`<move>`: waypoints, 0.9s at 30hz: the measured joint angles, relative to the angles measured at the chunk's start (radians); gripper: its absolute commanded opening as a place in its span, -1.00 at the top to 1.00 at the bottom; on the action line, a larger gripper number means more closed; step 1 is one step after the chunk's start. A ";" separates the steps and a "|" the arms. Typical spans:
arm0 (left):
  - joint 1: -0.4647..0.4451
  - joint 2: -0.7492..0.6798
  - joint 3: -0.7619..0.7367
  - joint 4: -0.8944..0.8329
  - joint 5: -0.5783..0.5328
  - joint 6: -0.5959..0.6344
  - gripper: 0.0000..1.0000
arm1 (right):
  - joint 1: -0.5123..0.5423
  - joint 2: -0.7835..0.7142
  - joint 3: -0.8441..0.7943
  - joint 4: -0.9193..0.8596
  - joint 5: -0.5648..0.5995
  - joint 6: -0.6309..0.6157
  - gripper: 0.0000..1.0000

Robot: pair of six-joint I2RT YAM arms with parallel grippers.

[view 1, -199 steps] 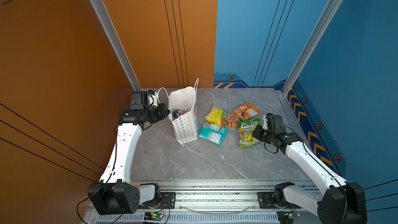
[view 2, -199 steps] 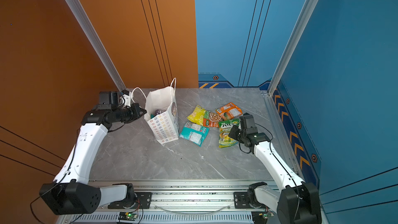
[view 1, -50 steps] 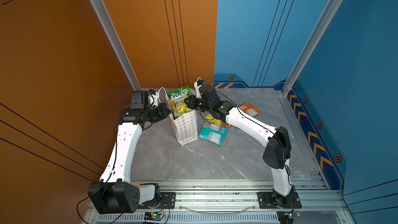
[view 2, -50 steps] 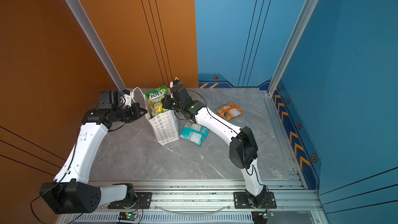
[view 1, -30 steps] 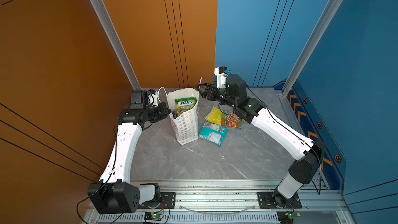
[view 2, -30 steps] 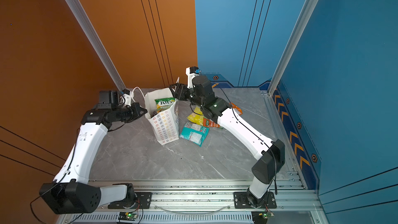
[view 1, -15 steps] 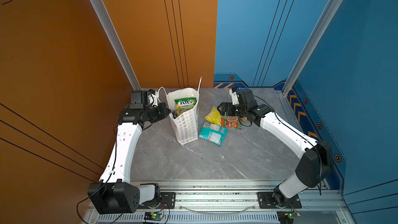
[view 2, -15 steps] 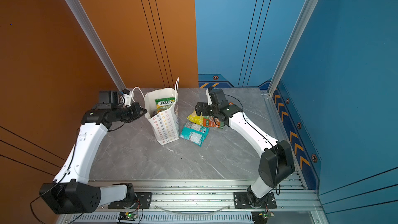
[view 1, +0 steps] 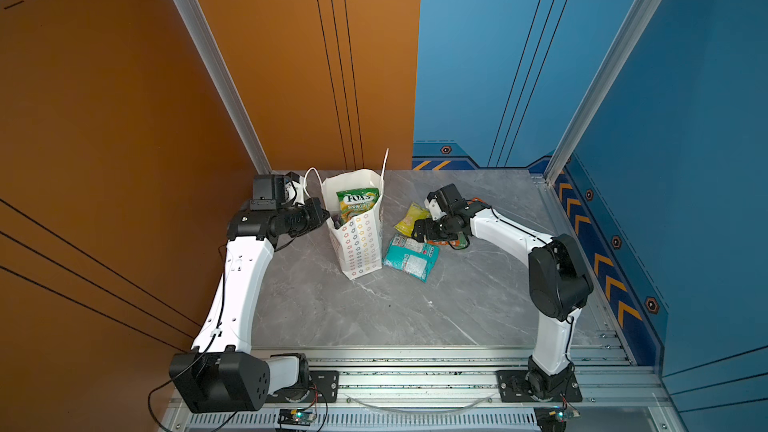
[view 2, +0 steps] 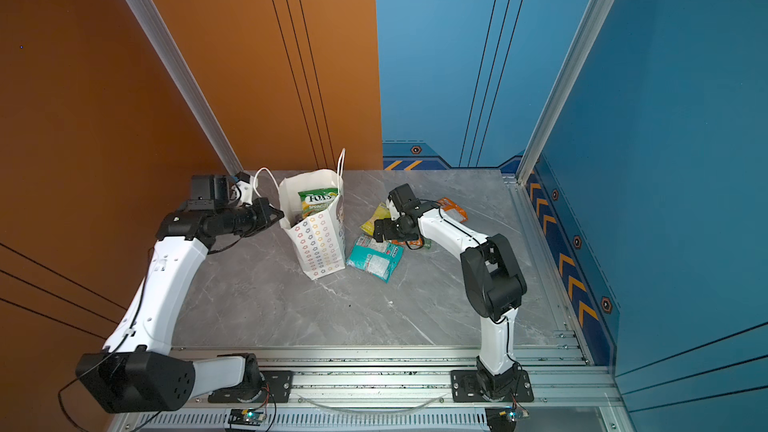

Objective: Place the snacks into the paper bag
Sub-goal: 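Withdraw the right gripper from the bag toward the teal packet, then lower the right gripper and grasp the teal Fox's Mint Blossom packet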

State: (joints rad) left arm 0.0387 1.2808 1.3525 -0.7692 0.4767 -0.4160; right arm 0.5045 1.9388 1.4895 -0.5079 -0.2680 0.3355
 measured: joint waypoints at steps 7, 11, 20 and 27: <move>0.000 0.000 0.000 0.000 0.000 0.000 0.99 | 0.005 0.044 0.004 -0.008 -0.029 -0.003 -0.84; 0.000 0.000 0.000 0.000 0.000 0.000 0.99 | 0.007 0.043 -0.026 0.013 -0.051 0.005 -0.82; 0.001 0.000 0.000 0.000 0.000 0.000 0.99 | 0.007 0.030 -0.155 0.041 -0.075 0.031 -0.76; 0.002 0.000 0.000 -0.001 0.000 0.000 0.99 | 0.015 -0.103 -0.289 0.076 -0.097 0.059 -0.76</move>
State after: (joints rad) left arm 0.0406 1.2808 1.3525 -0.7700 0.4767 -0.4156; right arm 0.5194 1.8359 1.2003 -0.4324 -0.3653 0.3943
